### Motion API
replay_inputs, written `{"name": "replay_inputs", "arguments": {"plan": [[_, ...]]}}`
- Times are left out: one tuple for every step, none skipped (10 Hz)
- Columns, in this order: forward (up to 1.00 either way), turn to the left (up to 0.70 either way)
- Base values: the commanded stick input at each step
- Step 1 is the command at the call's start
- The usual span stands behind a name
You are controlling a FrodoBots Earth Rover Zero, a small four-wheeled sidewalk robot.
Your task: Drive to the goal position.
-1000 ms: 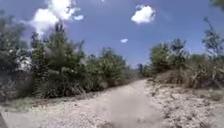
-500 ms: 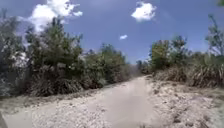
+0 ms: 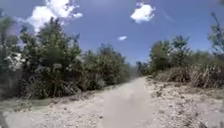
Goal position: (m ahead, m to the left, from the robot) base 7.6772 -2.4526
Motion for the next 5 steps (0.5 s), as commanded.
{"name": "replay_inputs", "arguments": {"plan": [[0.45,-0.27],[0.45,-0.27],[0.45,-0.27],[0.45,-0.27],[0.45,-0.18]]}}
